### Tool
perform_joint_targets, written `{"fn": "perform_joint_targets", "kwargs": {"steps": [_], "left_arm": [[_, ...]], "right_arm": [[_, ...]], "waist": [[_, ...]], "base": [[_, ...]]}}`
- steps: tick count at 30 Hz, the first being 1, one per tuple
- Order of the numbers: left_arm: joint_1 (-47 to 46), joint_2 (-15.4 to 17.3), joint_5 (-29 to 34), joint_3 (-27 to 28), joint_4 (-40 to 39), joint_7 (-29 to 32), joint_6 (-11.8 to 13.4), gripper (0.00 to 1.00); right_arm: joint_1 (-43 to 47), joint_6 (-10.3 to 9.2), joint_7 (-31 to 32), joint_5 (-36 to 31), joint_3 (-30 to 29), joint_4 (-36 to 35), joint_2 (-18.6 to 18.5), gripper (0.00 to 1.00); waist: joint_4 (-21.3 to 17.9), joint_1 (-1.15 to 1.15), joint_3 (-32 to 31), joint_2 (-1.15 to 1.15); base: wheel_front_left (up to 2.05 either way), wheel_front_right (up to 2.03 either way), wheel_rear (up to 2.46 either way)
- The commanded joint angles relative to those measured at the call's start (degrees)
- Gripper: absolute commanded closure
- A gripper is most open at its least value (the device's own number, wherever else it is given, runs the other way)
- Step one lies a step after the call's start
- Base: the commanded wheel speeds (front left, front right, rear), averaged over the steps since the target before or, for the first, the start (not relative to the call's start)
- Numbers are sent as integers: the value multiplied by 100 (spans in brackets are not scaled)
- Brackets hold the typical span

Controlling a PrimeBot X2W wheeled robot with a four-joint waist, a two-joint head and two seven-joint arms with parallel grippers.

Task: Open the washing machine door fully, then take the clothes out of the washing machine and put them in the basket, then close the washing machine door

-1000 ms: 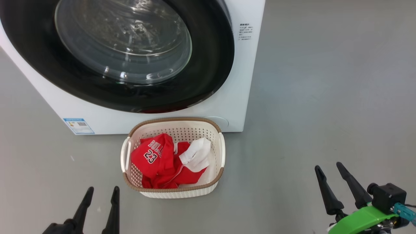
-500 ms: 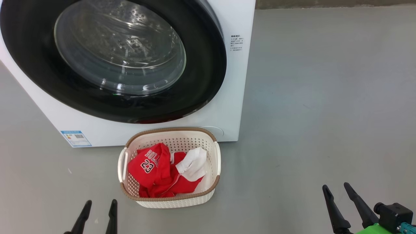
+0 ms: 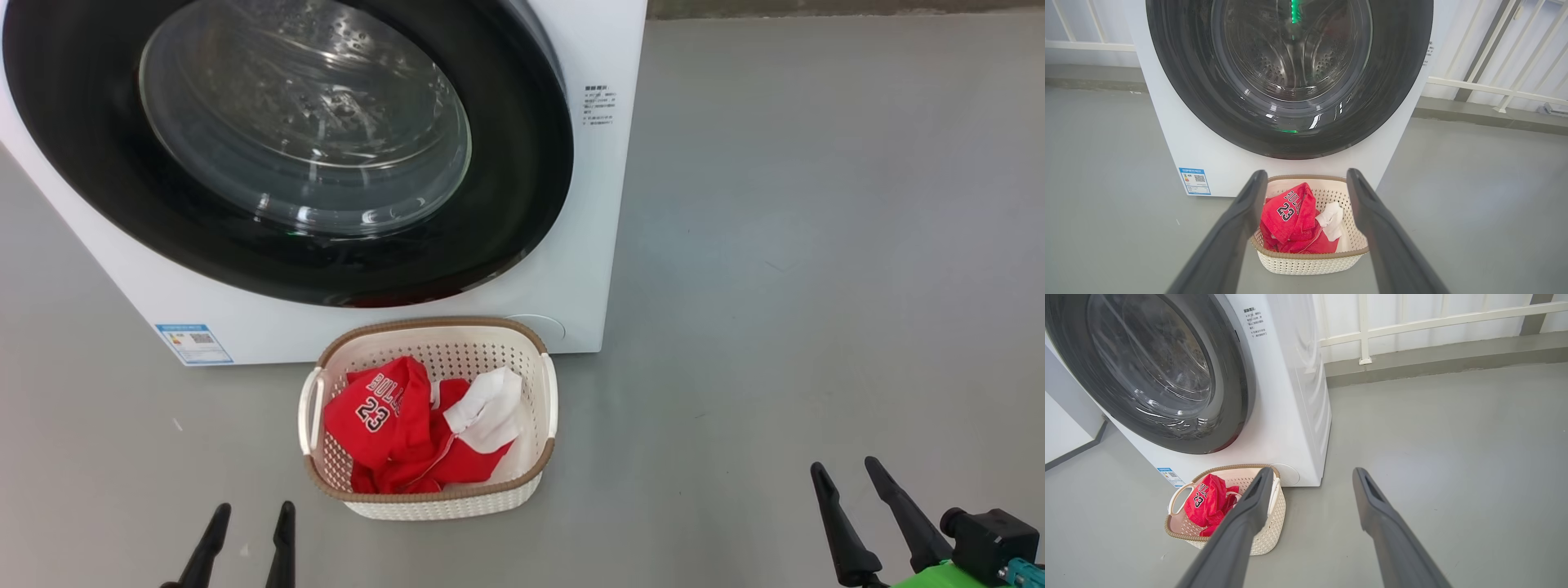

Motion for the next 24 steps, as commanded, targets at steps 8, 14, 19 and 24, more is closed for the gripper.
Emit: {"fn": "perform_joint_targets", "kwargs": {"steps": [8,14,19,24], "left_arm": [[11,-54,-7,-30,131,29,1,100],[-20,-125,-326,-43,269,118,0,100],[-58,-128,-634,-25,267,201,0,100],[-100,-131,-879,-9,268,266,0,100]], "right_arm": [[5,2,2,9,18,117,48,100],[-14,1,81,282,23,227,152,100],[-56,0,159,545,-13,210,170,100],[-98,0,222,753,-42,199,184,100]], "waist": [[18,0,8,0],[9,8,-9,0],[1,3,-21,0],[-6,0,-23,0]], "base": [[0,0,0],[0,0,0],[0,0,0],[0,0,0]]}}
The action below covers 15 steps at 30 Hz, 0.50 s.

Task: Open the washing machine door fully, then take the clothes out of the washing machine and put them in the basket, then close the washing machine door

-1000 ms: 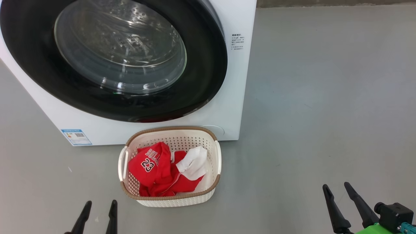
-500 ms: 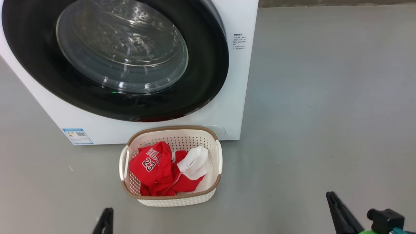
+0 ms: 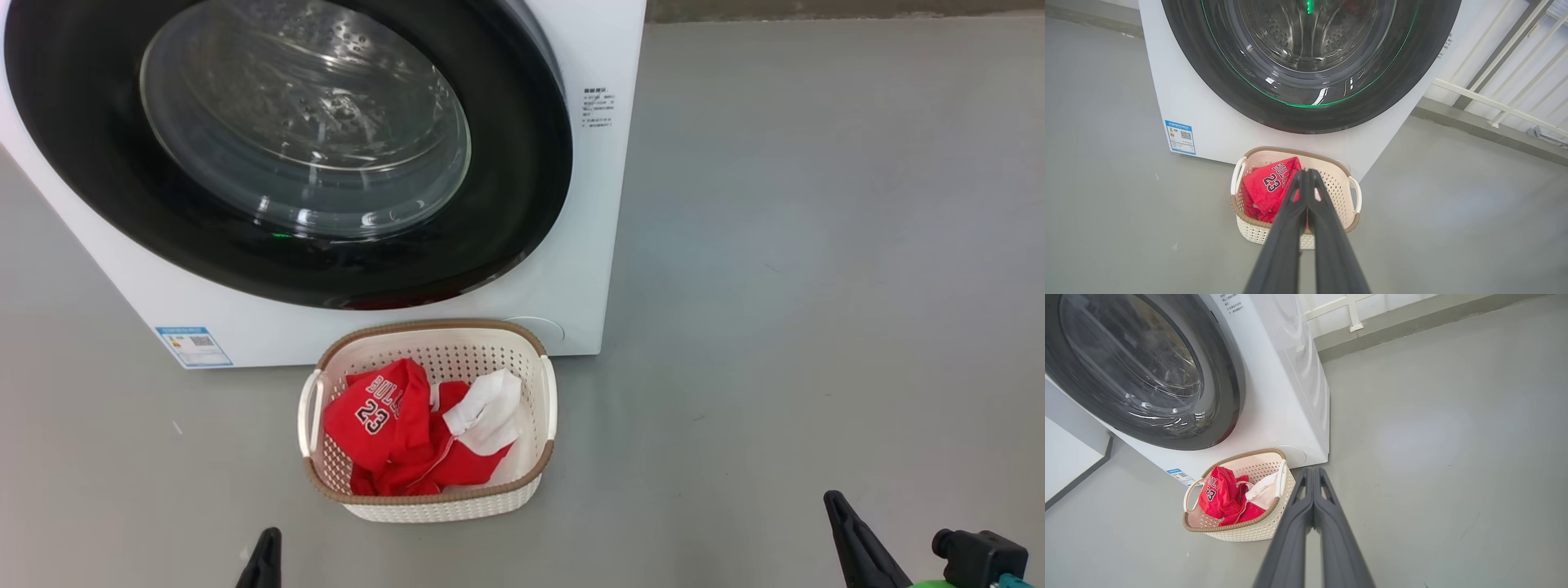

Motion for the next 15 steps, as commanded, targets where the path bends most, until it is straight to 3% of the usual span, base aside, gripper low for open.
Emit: {"fn": "perform_joint_targets", "kwargs": {"steps": [1,15], "left_arm": [[-125,54,-122,63,-123,23,-1,100],[-251,43,-984,119,-128,256,0,100]], "right_arm": [[-189,-3,9,104,-67,-151,-56,100],[-316,-5,234,833,-175,-205,0,100]], "waist": [[-2,-1,-1,0],[-26,-1,-32,0]], "base": [[0,0,0],[0,0,0]]}}
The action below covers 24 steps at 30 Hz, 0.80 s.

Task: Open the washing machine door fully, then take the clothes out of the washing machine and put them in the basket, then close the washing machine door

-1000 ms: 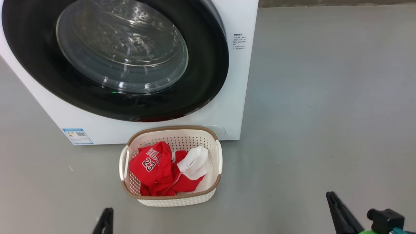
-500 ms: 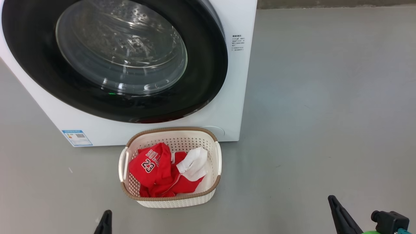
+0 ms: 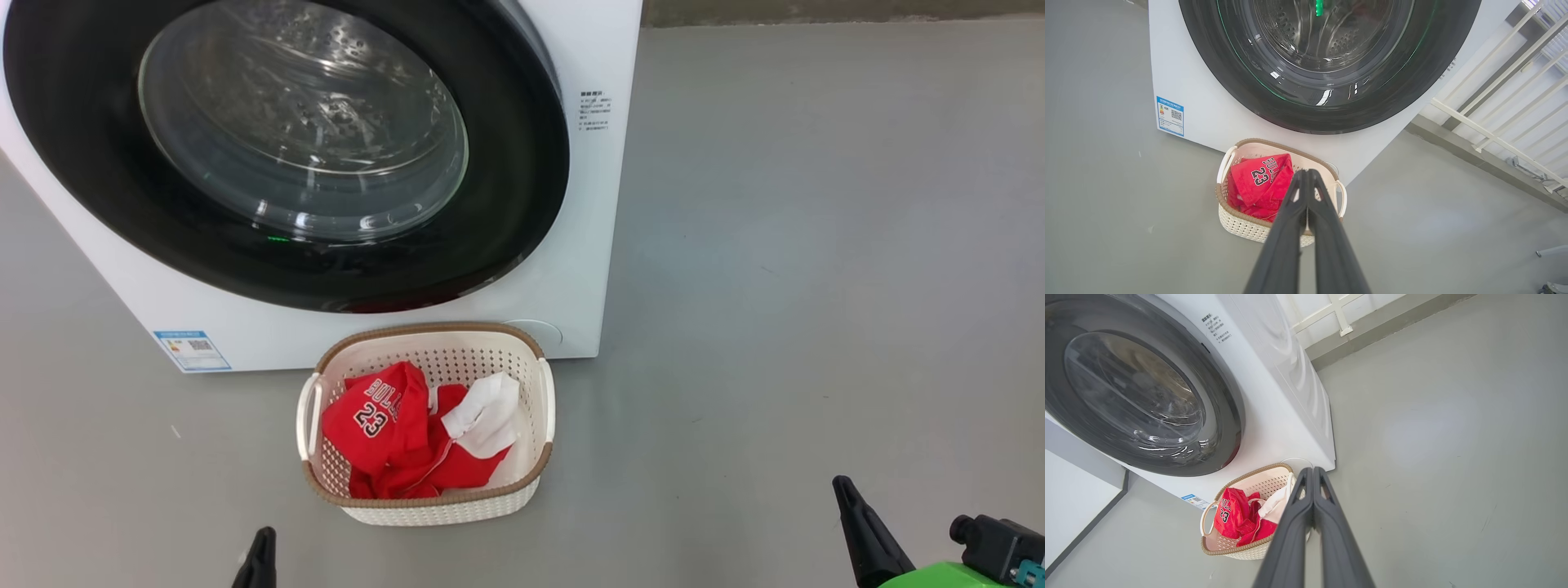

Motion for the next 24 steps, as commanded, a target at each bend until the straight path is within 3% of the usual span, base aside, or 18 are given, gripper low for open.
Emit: {"fn": "perform_joint_targets", "kwargs": {"steps": [1,24], "left_arm": [[-224,48,-129,98,-128,38,0,100],[-426,31,-1542,188,-140,418,0,100]], "right_arm": [[-204,-5,31,121,-38,-153,-55,100],[-408,-9,409,1307,-225,-246,45,100]], "waist": [[-2,-1,-2,0],[-41,-1,-52,0]], "base": [[0,0,0],[0,0,0]]}}
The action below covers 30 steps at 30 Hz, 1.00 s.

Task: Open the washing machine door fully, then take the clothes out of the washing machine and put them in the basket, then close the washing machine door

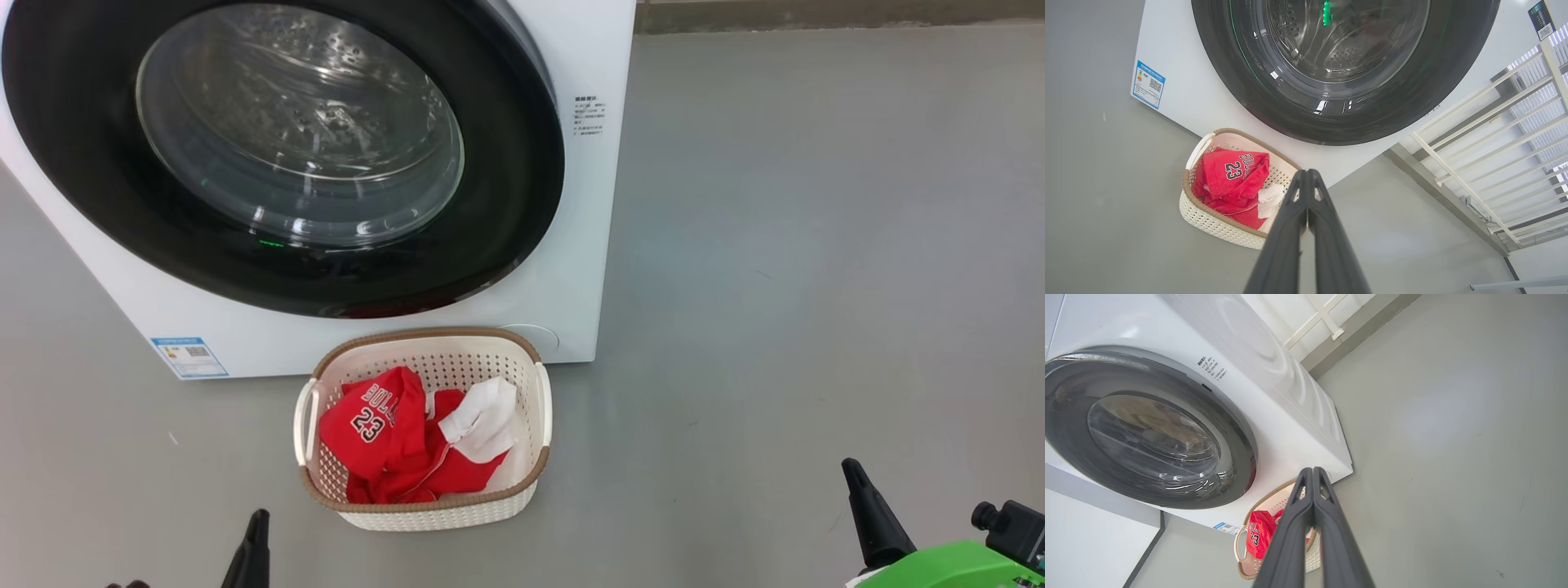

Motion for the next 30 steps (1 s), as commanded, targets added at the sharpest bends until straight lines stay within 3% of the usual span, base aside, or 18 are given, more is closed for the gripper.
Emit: {"fn": "perform_joint_targets", "kwargs": {"steps": [1,30], "left_arm": [[-254,43,-215,131,-140,43,0,100],[-500,22,-1939,240,-154,505,1,100]], "right_arm": [[-273,-9,55,199,-31,-165,-45,100],[-523,-14,527,1634,-273,-278,86,100]], "waist": [[-4,0,-5,0],[-52,0,-66,0]], "base": [[0,0,0],[0,0,0]]}}
